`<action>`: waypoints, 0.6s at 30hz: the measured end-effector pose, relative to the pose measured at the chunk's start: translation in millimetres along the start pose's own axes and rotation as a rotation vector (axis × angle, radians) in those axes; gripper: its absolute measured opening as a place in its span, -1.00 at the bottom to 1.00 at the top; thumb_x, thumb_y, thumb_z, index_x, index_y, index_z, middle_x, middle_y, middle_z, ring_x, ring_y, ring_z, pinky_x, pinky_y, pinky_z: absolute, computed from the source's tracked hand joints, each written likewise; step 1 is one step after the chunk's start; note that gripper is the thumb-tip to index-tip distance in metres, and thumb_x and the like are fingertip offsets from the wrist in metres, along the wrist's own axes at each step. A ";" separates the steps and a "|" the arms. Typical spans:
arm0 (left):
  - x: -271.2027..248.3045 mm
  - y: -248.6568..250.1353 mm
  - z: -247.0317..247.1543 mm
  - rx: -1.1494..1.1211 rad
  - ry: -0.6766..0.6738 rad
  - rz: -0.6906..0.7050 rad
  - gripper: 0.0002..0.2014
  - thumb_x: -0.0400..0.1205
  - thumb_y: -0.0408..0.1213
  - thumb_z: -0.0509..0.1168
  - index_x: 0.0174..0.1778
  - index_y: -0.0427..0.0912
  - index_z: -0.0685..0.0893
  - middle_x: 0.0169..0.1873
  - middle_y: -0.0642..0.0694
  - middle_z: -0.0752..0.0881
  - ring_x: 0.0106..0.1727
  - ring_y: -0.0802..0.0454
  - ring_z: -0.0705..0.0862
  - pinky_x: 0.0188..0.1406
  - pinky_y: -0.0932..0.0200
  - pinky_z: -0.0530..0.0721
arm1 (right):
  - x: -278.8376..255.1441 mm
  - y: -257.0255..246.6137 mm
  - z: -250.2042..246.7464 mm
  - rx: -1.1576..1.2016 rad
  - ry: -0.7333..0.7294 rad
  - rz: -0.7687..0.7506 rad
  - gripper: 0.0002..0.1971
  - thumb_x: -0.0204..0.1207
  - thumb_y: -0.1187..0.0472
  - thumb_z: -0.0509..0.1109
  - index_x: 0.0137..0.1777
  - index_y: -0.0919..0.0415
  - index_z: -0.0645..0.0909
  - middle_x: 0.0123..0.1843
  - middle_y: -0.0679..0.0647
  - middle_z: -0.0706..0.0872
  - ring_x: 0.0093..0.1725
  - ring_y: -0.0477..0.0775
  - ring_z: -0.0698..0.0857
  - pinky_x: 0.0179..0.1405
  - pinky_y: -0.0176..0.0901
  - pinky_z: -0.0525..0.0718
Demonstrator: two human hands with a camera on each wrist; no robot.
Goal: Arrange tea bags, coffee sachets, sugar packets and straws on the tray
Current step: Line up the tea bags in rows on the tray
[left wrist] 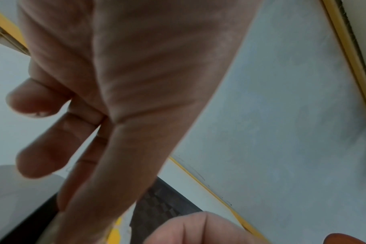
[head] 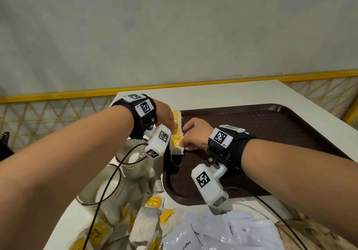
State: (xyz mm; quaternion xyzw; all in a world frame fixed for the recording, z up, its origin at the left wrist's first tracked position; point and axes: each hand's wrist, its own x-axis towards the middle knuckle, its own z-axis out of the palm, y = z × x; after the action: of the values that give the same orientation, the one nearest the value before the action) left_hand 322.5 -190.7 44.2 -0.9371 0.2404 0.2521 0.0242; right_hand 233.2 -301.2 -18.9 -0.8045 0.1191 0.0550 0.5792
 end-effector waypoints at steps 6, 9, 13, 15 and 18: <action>-1.9 3.0 0.3 0.008 0.033 -0.040 -0.69 0.57 -0.14 0.40 0.16 -0.22 0.74 -0.23 -0.02 0.60 -0.14 0.05 0.52 -0.36 0.28 0.45 | 0.5 5.1 -2.6 0.007 -0.036 0.012 -0.65 0.32 0.59 0.51 -0.25 0.20 0.45 -0.30 0.16 0.53 -0.33 0.14 0.62 -0.06 0.18 0.78; -2.9 1.7 1.5 0.041 0.047 -0.053 -0.68 0.60 -0.14 0.38 0.19 -0.24 0.72 -0.16 -0.06 0.59 -0.12 0.03 0.50 -0.36 0.30 0.44 | -1.2 9.1 -5.4 0.011 -0.068 0.004 -0.68 0.32 0.58 0.53 -0.28 0.22 0.48 -0.32 0.15 0.53 -0.28 0.15 0.63 -0.02 0.15 0.77; -1.2 -3.4 2.0 -0.043 0.054 -0.071 -0.70 0.58 -0.17 0.40 0.15 -0.26 0.74 -0.27 -0.03 0.61 -0.20 0.03 0.52 -0.28 0.24 0.50 | -1.4 13.8 -7.3 -0.037 -0.073 -0.033 -0.71 0.26 0.56 0.59 -0.31 0.23 0.56 -0.36 0.12 0.57 -0.32 0.08 0.65 -0.05 0.07 0.79; -1.2 -4.6 1.9 -0.065 0.058 -0.075 -0.70 0.57 -0.17 0.41 0.14 -0.27 0.75 -0.37 0.00 0.57 -0.31 0.07 0.49 -0.34 0.25 0.48 | -0.6 15.5 -6.4 -0.048 -0.067 -0.054 -0.73 0.25 0.57 0.59 -0.32 0.25 0.60 -0.39 0.12 0.60 -0.39 0.05 0.66 -0.10 0.02 0.80; -1.4 -4.7 2.4 -0.053 0.071 -0.083 -0.67 0.57 -0.15 0.41 0.17 -0.27 0.74 -0.25 -0.05 0.61 -0.22 0.04 0.51 -0.35 0.27 0.47 | -0.1 14.2 -4.0 -0.052 -0.062 -0.068 -0.74 0.28 0.58 0.56 -0.33 0.25 0.61 -0.40 0.13 0.63 -0.39 0.06 0.68 -0.07 0.04 0.80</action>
State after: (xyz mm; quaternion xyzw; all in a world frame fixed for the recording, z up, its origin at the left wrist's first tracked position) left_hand 322.5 -185.6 42.4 -0.9549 0.1953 0.2237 0.0012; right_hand 229.3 -309.2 -30.6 -0.8208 0.0722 0.0630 0.5631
